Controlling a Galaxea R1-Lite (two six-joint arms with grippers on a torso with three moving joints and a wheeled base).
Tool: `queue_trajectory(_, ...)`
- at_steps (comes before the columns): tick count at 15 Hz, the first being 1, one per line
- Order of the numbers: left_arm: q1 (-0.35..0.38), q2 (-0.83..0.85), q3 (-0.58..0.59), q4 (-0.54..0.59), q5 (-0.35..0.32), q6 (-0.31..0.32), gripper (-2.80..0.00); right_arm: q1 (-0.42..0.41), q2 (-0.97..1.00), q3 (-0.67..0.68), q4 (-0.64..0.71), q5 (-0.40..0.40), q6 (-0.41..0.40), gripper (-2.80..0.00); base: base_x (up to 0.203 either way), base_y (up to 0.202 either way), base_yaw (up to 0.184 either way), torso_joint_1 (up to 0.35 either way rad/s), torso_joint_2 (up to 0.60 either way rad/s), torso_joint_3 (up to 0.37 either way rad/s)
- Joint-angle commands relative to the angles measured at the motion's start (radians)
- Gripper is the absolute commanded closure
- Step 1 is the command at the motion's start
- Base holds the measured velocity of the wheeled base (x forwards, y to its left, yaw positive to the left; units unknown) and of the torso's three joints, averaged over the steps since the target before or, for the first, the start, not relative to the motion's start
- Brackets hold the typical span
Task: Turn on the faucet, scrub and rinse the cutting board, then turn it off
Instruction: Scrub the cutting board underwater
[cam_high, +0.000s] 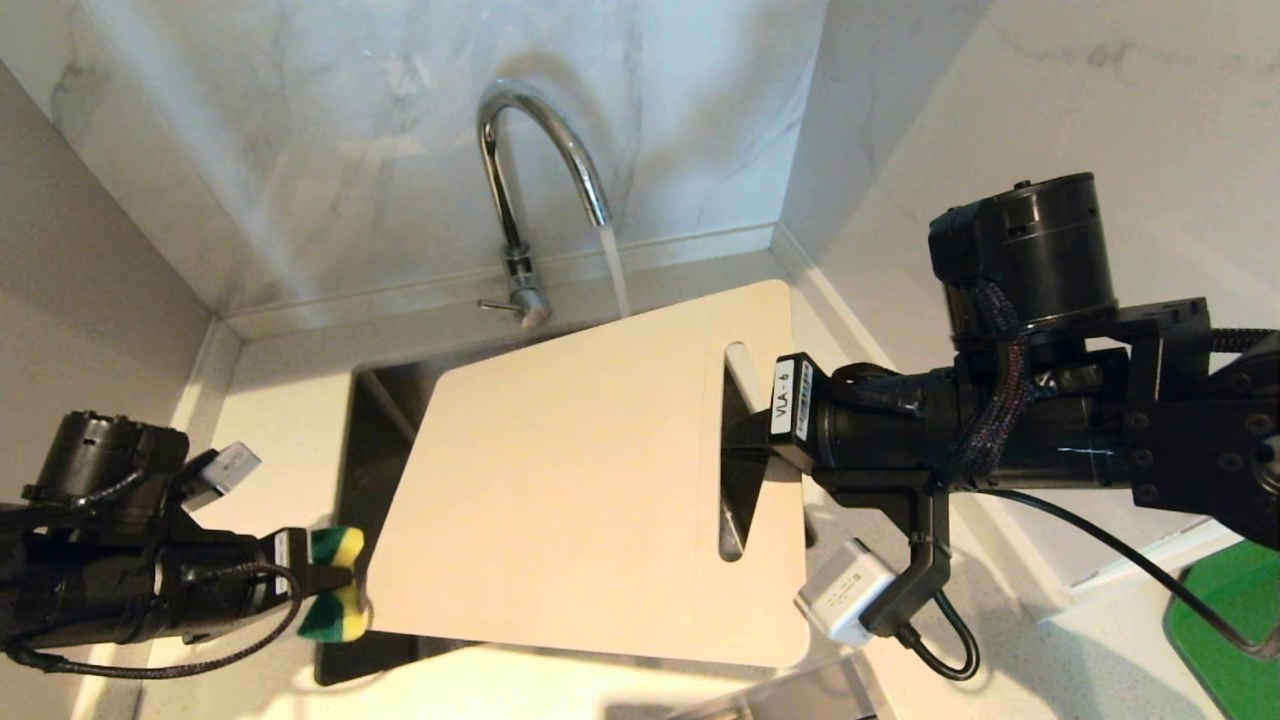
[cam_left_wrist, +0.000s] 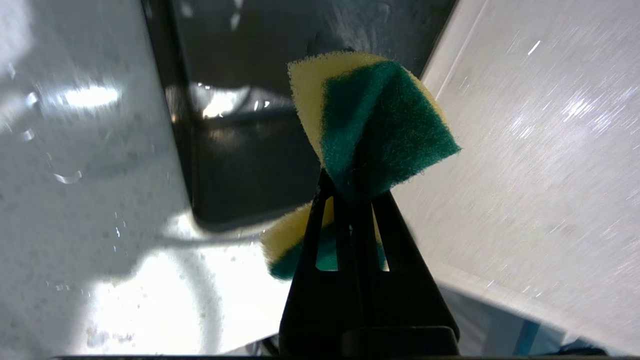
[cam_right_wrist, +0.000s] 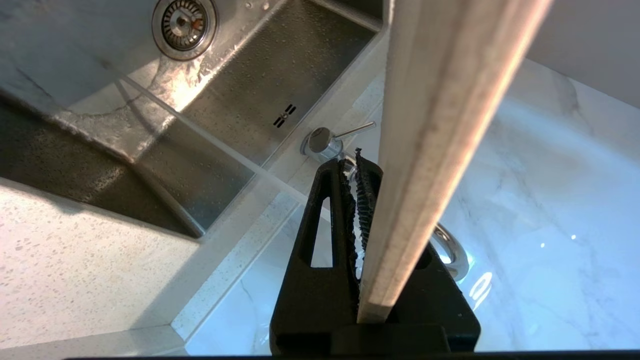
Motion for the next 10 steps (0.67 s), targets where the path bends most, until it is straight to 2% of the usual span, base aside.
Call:
queue_trajectory(1, 0.005, -0.032, -0.075, 0.011, -0.003, -0.014, 0.0, 0.0, -0.005, 0.003, 0.001, 0.001, -0.015, 0.0, 0.0, 0.0, 0.0, 0.0, 0.0, 0.0)
queue_trajectory(3, -0.002, -0.062, -0.182, 0.083, -0.009, -0.044, 0.0, 0.0, -0.004, 0.003, 0.001, 0.001, -0.013, 0.0, 0.0, 0.0, 0.0, 0.0, 0.0, 0.0)
queue_trajectory(6, -0.047, -0.09, -0.397, 0.256, -0.037, -0.129, 0.0, 0.0, -0.001, 0.002, 0.001, 0.0, -0.013, 0.0, 0.0, 0.0, 0.0, 0.0, 0.0, 0.0)
queue_trajectory(7, -0.103, -0.094, -0.447, 0.303, -0.042, -0.152, 0.0, 0.0, -0.001, 0.002, 0.001, 0.0, -0.013, 0.0, 0.0, 0.0, 0.0, 0.0, 0.0, 0.0)
queue_trajectory(10, -0.332, -0.081, -0.572, 0.388, -0.033, -0.213, 0.0, 0.0, 0.004, 0.002, 0.001, 0.0, -0.013, 0.0, 0.0, 0.0, 0.0, 0.0, 0.0, 0.0)
